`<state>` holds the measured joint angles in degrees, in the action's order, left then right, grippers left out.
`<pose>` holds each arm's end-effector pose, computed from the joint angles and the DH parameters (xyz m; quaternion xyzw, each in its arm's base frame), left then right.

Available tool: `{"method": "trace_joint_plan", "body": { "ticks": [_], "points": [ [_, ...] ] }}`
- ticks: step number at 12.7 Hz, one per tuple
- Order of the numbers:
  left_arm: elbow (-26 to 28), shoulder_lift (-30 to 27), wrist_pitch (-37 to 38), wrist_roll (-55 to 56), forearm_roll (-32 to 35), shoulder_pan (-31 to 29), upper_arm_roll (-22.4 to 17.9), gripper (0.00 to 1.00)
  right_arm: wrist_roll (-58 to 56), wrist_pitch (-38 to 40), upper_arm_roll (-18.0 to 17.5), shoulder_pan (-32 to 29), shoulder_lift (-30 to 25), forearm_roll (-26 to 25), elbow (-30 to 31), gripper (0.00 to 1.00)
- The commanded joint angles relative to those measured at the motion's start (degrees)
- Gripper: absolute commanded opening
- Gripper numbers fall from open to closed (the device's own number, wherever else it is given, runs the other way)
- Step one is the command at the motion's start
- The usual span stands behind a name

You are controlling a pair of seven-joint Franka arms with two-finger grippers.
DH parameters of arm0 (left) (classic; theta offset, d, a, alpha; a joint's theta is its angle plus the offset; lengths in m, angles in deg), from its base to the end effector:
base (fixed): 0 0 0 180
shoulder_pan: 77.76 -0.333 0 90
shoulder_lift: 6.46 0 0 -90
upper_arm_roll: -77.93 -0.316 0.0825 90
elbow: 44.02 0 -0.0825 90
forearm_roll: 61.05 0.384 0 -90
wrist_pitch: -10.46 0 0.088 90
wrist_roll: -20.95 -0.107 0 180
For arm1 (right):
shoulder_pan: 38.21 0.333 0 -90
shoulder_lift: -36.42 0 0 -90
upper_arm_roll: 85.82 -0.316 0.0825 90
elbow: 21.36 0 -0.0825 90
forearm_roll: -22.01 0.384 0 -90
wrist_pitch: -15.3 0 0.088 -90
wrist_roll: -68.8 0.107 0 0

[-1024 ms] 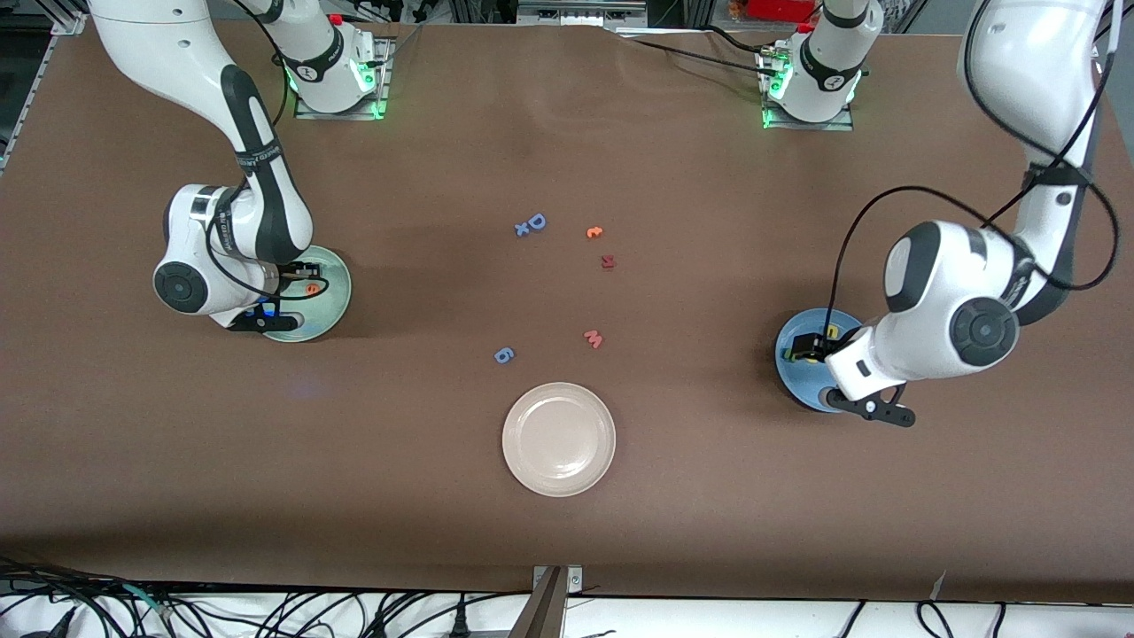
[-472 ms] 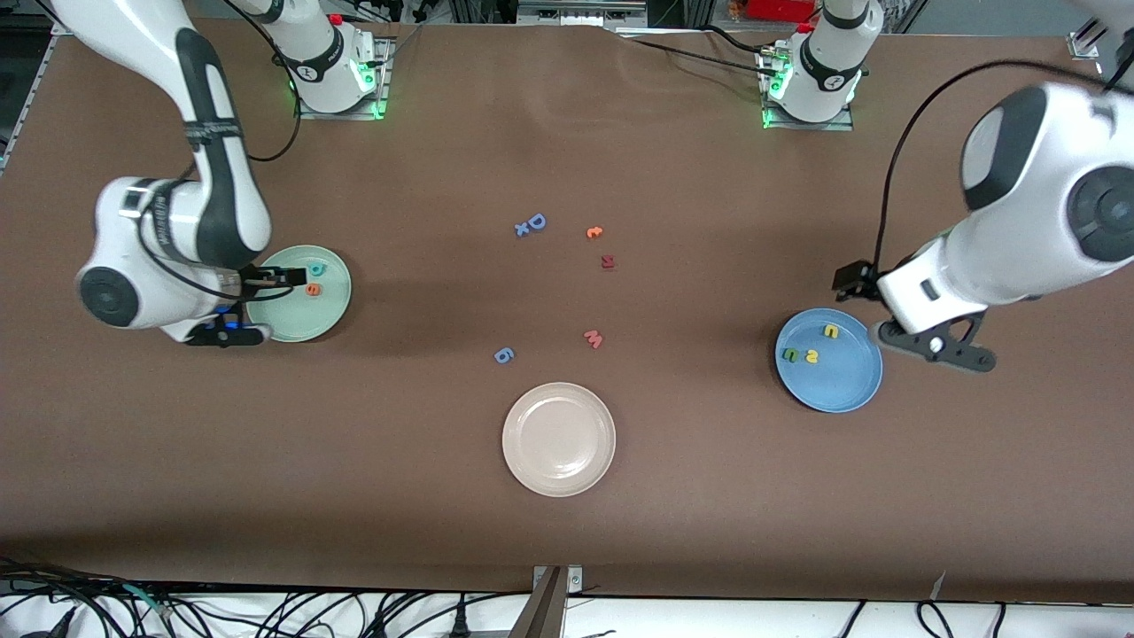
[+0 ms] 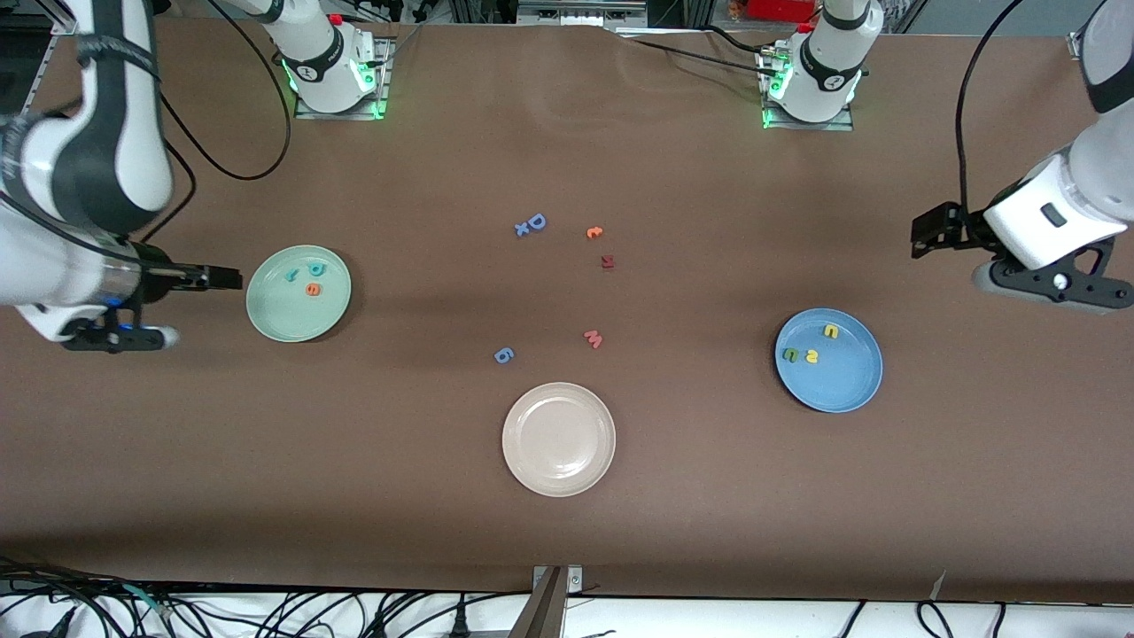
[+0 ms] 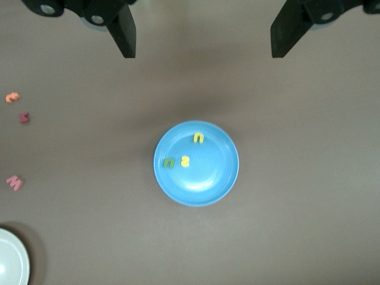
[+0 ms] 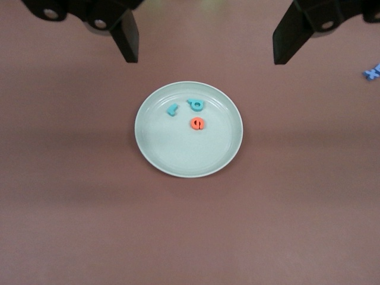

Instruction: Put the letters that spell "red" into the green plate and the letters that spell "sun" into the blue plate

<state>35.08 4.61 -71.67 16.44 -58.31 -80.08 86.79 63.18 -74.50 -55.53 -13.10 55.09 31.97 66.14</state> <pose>0.5953 -0.0532 0.5916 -0.9931 0.0940 0.0688 0.0102 0.6217 0.0001 0.4736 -0.9928 0.0047 0.1190 0.0157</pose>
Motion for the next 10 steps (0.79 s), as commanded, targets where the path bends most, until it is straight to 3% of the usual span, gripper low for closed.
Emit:
{"method": "trace_joint_plan", "body": {
  "ticks": [1, 4, 5, 6, 10],
  "points": [
    [3.76, -4.02, 1.01, -0.42, 0.34, 0.22, 0.02, 1.00, -0.98, 2.86, 0.74, 0.28, -3.37, -0.02, -2.41, 1.00],
    [14.90, -13.59, -6.51, -0.42, -2.28, 3.11, -2.78, 1.00, -0.10, 5.33, 0.83, 0.28, -4.35, -0.20, -2.60, 1.00],
    [17.20, -15.10, -8.03, -0.77, -4.91, 5.12, -5.93, 1.00, 1.56, 5.33, 0.74, 0.46, -4.17, -0.90, -2.60, 0.99],
    [17.57, -15.38, -7.95, -1.29, -6.33, 6.70, -9.35, 1.00, 3.31, 5.16, 0.30, 0.63, -4.26, -1.16, -2.60, 0.99],
    [17.40, -16.35, -4.35, -0.86, -5.20, 6.11, -9.30, 1.00, 3.24, 4.10, -0.48, -1.11, -3.82, -1.16, -3.21, 1.00]
  ]
}}
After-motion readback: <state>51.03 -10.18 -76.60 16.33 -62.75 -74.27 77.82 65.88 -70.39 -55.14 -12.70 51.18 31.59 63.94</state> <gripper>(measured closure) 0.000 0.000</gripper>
